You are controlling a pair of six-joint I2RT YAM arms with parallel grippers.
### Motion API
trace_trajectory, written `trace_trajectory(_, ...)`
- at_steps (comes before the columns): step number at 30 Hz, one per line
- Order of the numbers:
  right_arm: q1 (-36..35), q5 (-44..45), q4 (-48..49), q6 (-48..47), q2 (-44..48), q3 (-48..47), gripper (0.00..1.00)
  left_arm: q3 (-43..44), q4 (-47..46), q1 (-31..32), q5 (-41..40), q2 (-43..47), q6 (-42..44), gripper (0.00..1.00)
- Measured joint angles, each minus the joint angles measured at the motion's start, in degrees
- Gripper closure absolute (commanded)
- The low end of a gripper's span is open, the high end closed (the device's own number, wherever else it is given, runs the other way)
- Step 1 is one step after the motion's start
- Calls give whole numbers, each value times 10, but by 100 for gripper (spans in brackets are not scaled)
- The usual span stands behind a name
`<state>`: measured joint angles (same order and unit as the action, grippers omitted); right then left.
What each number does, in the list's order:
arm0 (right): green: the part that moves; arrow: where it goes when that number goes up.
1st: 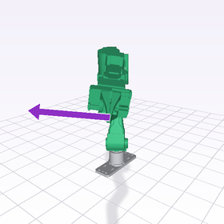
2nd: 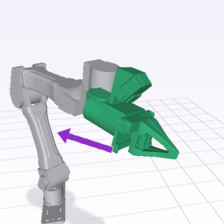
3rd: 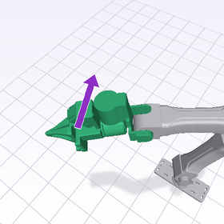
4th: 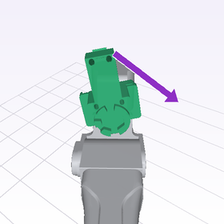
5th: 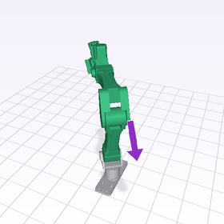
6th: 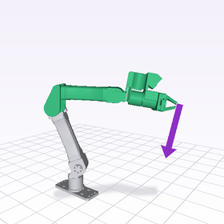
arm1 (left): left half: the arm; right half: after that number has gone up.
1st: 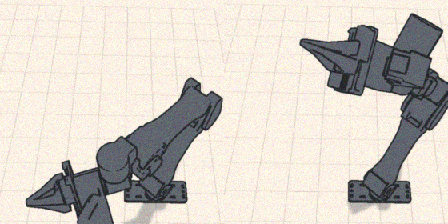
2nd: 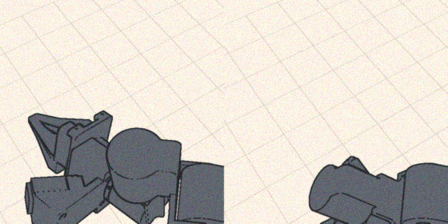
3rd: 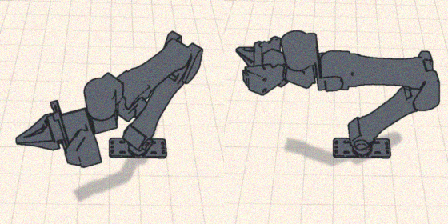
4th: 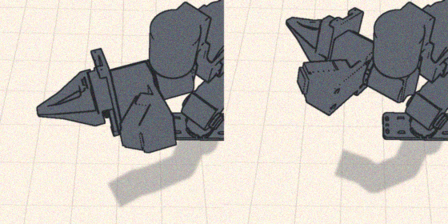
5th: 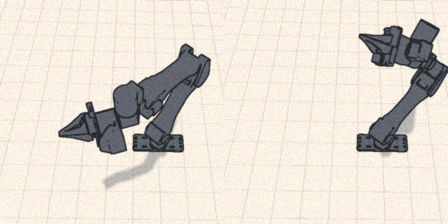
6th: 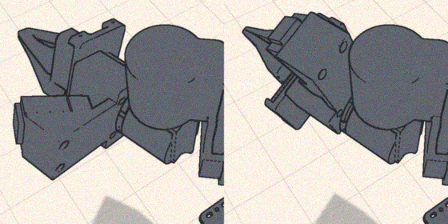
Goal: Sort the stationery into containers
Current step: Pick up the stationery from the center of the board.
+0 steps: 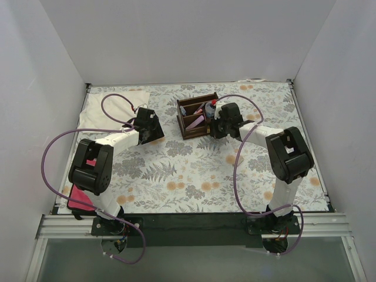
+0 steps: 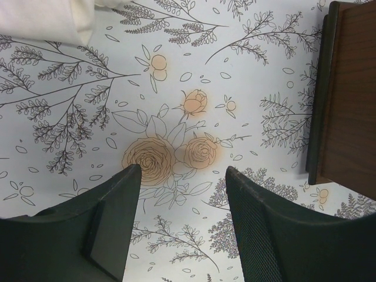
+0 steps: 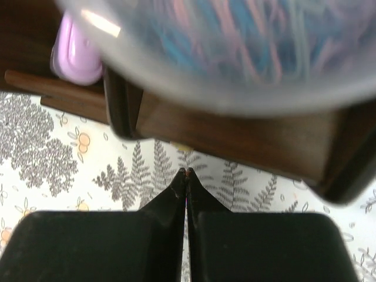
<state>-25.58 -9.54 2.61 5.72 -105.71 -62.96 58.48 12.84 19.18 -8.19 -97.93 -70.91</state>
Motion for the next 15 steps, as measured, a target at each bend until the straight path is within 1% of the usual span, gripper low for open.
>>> trace_trajectory(6, -1, 0, 5, 1, -17, -28, 99, 0, 0, 0, 0, 0, 0, 43)
trace_trajectory(15, -1, 4, 7, 1, -24, -38, 99, 0, 0, 0, 0, 0, 0, 43)
